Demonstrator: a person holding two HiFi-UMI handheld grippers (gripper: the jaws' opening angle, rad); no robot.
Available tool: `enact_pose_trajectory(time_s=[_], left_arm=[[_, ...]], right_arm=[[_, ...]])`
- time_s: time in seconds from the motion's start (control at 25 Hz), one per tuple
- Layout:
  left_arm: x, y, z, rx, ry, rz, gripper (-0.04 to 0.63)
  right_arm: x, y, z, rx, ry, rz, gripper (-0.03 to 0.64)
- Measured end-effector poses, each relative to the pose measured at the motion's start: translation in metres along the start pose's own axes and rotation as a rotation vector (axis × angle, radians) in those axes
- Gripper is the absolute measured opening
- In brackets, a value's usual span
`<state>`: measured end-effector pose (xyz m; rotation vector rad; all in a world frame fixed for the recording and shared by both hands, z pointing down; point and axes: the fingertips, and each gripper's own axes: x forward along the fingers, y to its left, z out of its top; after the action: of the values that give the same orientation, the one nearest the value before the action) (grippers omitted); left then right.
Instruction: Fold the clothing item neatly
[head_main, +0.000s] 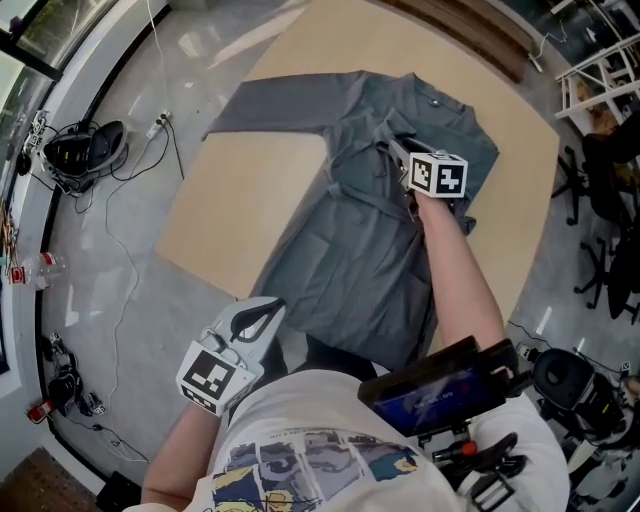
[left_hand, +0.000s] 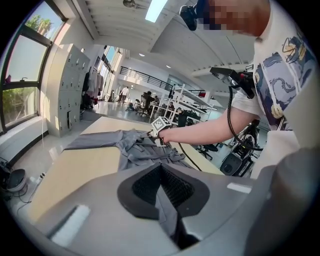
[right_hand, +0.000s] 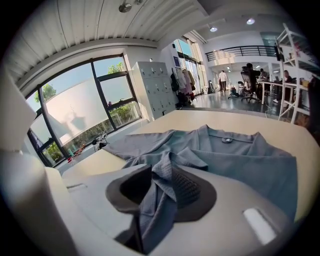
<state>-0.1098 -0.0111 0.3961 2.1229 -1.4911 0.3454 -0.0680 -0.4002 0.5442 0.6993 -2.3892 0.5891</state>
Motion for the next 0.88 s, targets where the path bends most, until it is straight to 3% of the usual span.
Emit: enact_pose_trajectory(time_s=[0.24,0.52,0.88], left_arm=[[-0.013,0.006,0.007,0.043,-0.036,-0.027,0.007],[-0.045,0.012,0.005,0.065,-0.071,-0.050,0.008],[-0.124,0.030,-0.021,0.094,-0.100,-0.063,0.008]], right_arm=[[-0.026,0.013,-0.004,-0.009,-0.023,-0.036,0.114],[-0.049,0.060,-0.004,-0.073,-0.034,-0.046,0.114],[-0.028,0.171,-0.004,-0.150,-0.035,0.000,0.114]])
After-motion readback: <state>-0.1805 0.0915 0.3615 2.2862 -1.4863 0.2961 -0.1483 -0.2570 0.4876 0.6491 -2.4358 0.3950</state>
